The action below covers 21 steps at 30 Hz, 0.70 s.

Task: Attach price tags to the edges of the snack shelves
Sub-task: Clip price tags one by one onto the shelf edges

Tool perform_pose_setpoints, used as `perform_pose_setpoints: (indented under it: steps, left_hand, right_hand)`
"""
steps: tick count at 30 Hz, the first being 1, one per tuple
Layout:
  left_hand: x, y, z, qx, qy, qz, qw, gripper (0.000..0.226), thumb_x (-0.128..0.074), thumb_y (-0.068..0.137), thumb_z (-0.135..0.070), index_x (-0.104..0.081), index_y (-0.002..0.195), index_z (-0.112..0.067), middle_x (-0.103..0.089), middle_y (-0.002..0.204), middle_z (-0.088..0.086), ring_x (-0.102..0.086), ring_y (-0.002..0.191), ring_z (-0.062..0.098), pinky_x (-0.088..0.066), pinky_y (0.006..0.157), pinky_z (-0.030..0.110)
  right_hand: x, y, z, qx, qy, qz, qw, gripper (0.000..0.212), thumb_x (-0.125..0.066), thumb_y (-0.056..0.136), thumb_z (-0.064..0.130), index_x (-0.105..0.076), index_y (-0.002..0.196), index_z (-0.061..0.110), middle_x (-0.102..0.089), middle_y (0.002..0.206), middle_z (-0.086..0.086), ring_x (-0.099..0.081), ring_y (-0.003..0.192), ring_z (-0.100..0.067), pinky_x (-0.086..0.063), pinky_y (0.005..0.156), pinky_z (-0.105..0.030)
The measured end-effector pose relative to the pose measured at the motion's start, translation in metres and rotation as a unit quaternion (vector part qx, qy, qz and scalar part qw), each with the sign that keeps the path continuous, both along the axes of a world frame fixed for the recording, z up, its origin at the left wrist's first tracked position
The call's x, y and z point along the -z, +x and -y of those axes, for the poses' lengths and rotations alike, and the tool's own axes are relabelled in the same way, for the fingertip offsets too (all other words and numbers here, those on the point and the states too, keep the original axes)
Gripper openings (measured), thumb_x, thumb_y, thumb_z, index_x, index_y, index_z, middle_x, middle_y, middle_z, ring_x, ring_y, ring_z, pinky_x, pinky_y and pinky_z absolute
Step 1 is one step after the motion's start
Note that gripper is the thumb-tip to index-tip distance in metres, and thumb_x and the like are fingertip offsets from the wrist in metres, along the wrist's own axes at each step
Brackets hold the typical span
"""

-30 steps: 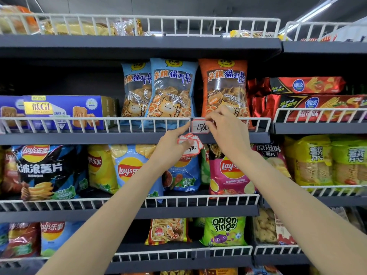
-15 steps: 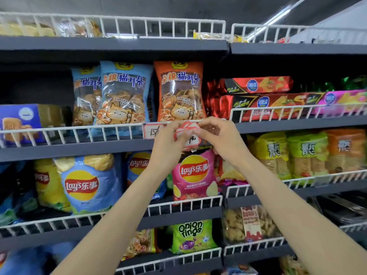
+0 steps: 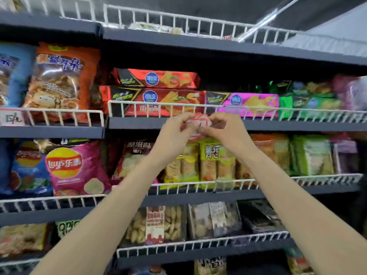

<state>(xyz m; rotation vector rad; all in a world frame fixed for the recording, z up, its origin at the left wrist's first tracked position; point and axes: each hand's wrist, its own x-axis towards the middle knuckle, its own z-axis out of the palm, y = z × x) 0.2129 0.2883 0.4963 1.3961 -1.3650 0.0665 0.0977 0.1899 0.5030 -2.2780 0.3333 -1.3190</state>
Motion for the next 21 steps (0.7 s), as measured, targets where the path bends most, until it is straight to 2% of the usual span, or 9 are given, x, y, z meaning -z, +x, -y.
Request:
perform_pose_setpoints:
  steps: [2,3,7,9,11,13,17,19,21]
  left_hand:
    - [-0.007,-0.023,0.014,0.027,-0.001,0.006,1.000,0.017,-0.050,0.096,-0.021,-0.064,0.106,-0.017,-0.068,0.107,0.004,-0.064,0.102,0.022,-0.051,0.091,0.044]
    - [-0.010,-0.032,0.021,0.038,-0.004,-0.003,0.999,0.015,-0.050,0.096,-0.019,-0.064,0.102,-0.020,-0.069,0.102,0.002,-0.065,0.098,0.020,-0.053,0.089,0.043]
    - [-0.017,-0.061,0.043,0.079,-0.013,-0.053,0.995,0.017,-0.051,0.095,-0.011,-0.063,0.104,-0.018,-0.070,0.098,-0.001,-0.068,0.086,0.009,-0.056,0.075,0.021]
    - [-0.017,-0.067,0.050,0.076,-0.022,-0.066,0.995,0.017,-0.053,0.094,-0.012,-0.063,0.106,-0.018,-0.070,0.097,-0.003,-0.067,0.083,0.008,-0.055,0.071,0.018]
    - [-0.017,-0.070,0.052,0.071,-0.027,-0.083,0.994,0.017,-0.054,0.093,-0.013,-0.063,0.107,-0.018,-0.071,0.095,-0.002,-0.070,0.083,0.012,-0.057,0.072,0.021]
    - [-0.017,-0.071,0.054,0.064,-0.026,-0.090,0.994,0.020,-0.053,0.094,-0.014,-0.062,0.112,-0.014,-0.073,0.097,0.002,-0.072,0.082,0.015,-0.058,0.074,0.025]
    - [-0.015,-0.067,0.060,0.000,-0.024,-0.079,0.997,0.020,-0.051,0.095,-0.013,-0.062,0.112,-0.011,-0.072,0.095,0.006,-0.072,0.079,0.019,-0.059,0.076,0.037]
    - [-0.015,-0.064,0.066,-0.034,-0.011,-0.067,0.997,0.022,-0.053,0.094,-0.014,-0.060,0.115,-0.010,-0.069,0.103,0.005,-0.070,0.079,0.017,-0.060,0.073,0.032]
    - [-0.016,-0.063,0.070,-0.072,0.025,-0.040,0.996,0.036,-0.056,0.092,-0.016,-0.051,0.128,-0.011,-0.059,0.118,0.002,-0.065,0.091,0.015,-0.057,0.071,0.020]
  right_hand:
    - [-0.005,-0.025,0.020,-0.021,0.021,-0.002,1.000,0.017,-0.073,0.078,0.023,-0.068,0.074,0.007,-0.069,0.072,-0.012,-0.064,0.068,-0.016,-0.049,0.070,-0.029]
    - [-0.008,-0.036,0.025,-0.032,0.030,0.000,0.999,0.011,-0.072,0.079,0.019,-0.070,0.073,0.011,-0.069,0.070,-0.006,-0.063,0.065,-0.008,-0.048,0.068,-0.020]
    - [-0.015,-0.064,0.046,-0.044,0.050,0.024,0.998,0.006,-0.070,0.081,0.016,-0.071,0.075,0.016,-0.071,0.073,0.001,-0.067,0.072,-0.011,-0.049,0.070,-0.020]
    - [-0.016,-0.071,0.054,-0.034,0.055,0.037,0.997,0.021,-0.069,0.082,0.013,-0.065,0.065,0.024,-0.064,0.058,0.015,-0.059,0.059,0.005,-0.041,0.059,-0.007]
    - [-0.016,-0.074,0.062,-0.018,0.061,0.043,0.997,0.021,-0.068,0.083,0.013,-0.064,0.067,0.025,-0.059,0.053,0.021,-0.051,0.052,0.013,-0.037,0.055,-0.003]
    - [-0.016,-0.078,0.067,-0.009,0.062,0.039,0.997,0.005,-0.068,0.083,0.014,-0.071,0.082,0.018,-0.060,0.062,0.021,-0.051,0.054,0.014,-0.037,0.057,-0.006]
    - [-0.016,-0.080,0.078,0.033,0.050,0.059,0.996,0.013,-0.066,0.084,0.015,-0.068,0.096,0.014,-0.066,0.076,0.005,-0.054,0.064,0.001,-0.042,0.068,-0.021]
    - [-0.017,-0.078,0.084,0.065,0.053,0.071,0.994,0.016,-0.064,0.086,0.015,-0.065,0.102,0.013,-0.068,0.088,-0.005,-0.056,0.074,-0.013,-0.045,0.071,-0.029]
    - [-0.017,-0.076,0.089,0.081,0.048,0.074,0.993,0.018,-0.058,0.090,0.013,-0.062,0.107,0.012,-0.068,0.096,-0.008,-0.055,0.077,-0.016,-0.046,0.069,-0.026]
